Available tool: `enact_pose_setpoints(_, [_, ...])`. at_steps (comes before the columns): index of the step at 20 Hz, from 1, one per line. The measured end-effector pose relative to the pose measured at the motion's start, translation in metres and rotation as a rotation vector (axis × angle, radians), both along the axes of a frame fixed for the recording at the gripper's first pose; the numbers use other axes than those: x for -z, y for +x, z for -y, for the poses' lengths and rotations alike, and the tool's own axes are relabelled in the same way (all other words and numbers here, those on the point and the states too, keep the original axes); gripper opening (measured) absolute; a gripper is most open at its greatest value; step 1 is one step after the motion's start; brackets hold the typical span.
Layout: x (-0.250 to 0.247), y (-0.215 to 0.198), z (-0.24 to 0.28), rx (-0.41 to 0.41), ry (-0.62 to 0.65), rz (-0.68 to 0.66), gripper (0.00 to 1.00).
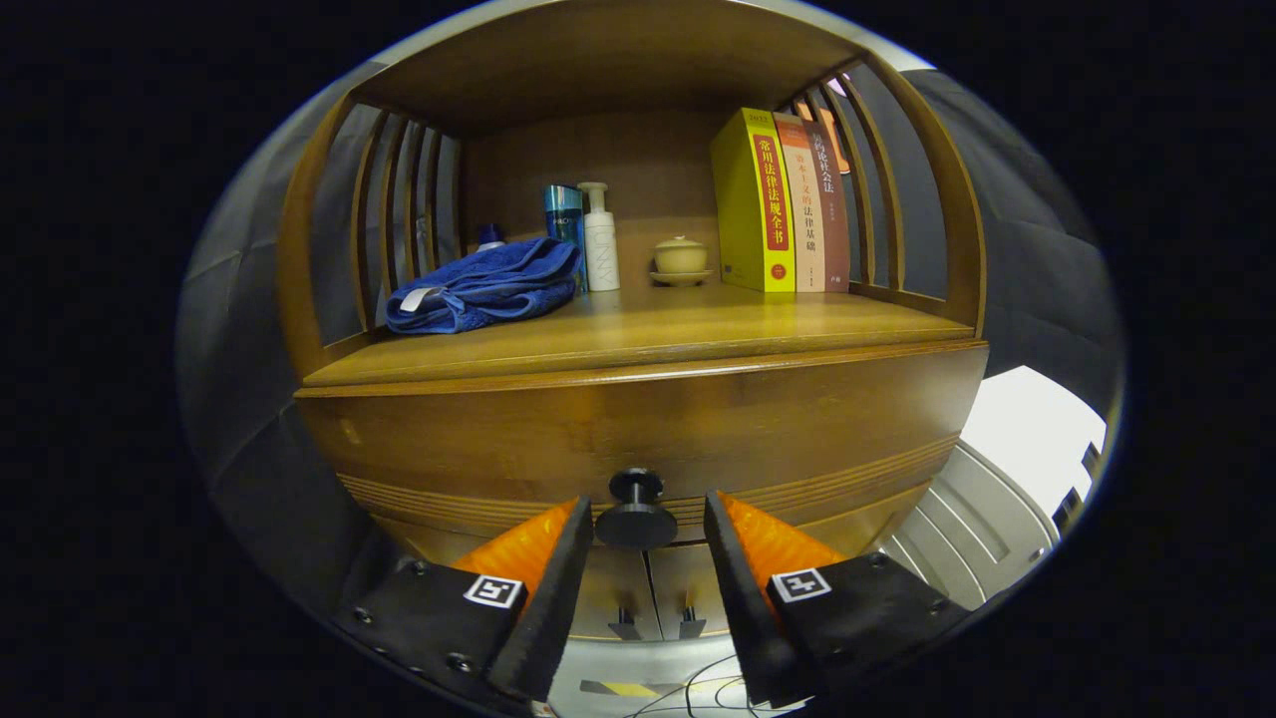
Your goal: Pull open the drawer, take out the items inside it, and place them on the countertop above the cabinet.
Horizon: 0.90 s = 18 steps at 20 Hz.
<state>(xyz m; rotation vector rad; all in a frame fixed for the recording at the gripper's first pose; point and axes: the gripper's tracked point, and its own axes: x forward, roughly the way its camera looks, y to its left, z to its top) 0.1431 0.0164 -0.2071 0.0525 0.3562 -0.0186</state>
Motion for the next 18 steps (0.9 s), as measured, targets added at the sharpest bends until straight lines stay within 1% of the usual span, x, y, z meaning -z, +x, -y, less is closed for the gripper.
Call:
enact_pose_setpoints(2, [0.003,0.004,-0.003,-0.001,0.004,-0.007,0.73])
enact_pose_setpoints(4, [0.005,0.006,-0.004,0.001,-0.005,-0.011,0.59])
enact_pose_setpoints(5, [0.006,0.007,-0.004,0.001,-0.011,-0.012,0.56])
enact_pose_setpoints(11, [0.007,0.007,-0.004,0.002,-0.026,-0.027,0.5])
enact_pose_setpoints(14, [0.007,0.004,-0.004,0.014,-0.019,-0.03,0.46])
enact_pose_setpoints(15, [0.007,0.003,-0.004,0.016,-0.015,-0.029,0.46])
enact_pose_setpoints(16, [0.006,0.0,-0.004,0.016,-0.015,-0.029,0.43])
enact_pose_setpoints(18, [0.008,-0.005,-0.003,0.013,-0.015,-0.034,0.42])
